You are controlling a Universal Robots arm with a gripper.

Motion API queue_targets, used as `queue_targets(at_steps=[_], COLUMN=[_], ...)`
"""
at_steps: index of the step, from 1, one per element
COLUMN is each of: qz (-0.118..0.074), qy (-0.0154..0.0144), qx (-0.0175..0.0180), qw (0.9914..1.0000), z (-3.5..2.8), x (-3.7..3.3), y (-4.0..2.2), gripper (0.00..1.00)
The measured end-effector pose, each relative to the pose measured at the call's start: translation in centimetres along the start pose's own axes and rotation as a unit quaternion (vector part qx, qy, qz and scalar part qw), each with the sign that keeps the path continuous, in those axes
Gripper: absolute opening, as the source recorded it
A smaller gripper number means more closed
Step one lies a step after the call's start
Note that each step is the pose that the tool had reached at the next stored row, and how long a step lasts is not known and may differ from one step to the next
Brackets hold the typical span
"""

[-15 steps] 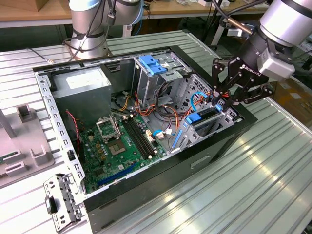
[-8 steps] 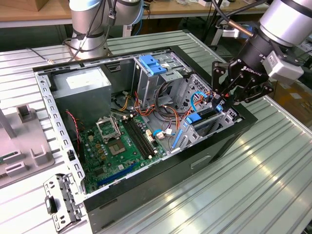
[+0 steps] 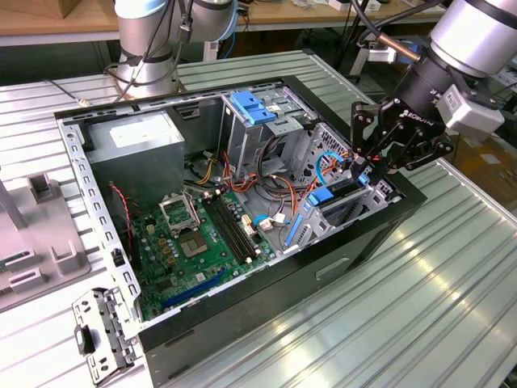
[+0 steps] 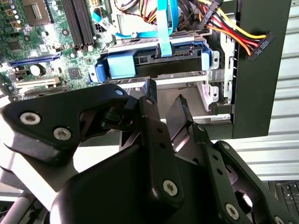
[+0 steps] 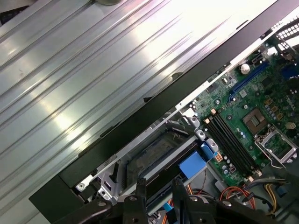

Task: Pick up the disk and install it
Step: 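Insert the first disk wire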

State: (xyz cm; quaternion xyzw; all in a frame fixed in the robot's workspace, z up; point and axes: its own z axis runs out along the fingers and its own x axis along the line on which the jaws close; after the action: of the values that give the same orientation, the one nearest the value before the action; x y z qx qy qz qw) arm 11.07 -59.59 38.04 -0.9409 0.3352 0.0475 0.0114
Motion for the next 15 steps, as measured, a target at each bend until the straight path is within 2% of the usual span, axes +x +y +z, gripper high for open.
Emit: queue_targets(at_steps=[8, 15], qz=[0.000, -0.002], qy=[0.0000, 0.0000], qx=[0.0000, -0.0001], qw=[1.00000, 1.00000], z=[-0.06, -0.16], x=[0.83, 2.22], y=[-0.67, -1.87], gripper=[0.36, 0.36])
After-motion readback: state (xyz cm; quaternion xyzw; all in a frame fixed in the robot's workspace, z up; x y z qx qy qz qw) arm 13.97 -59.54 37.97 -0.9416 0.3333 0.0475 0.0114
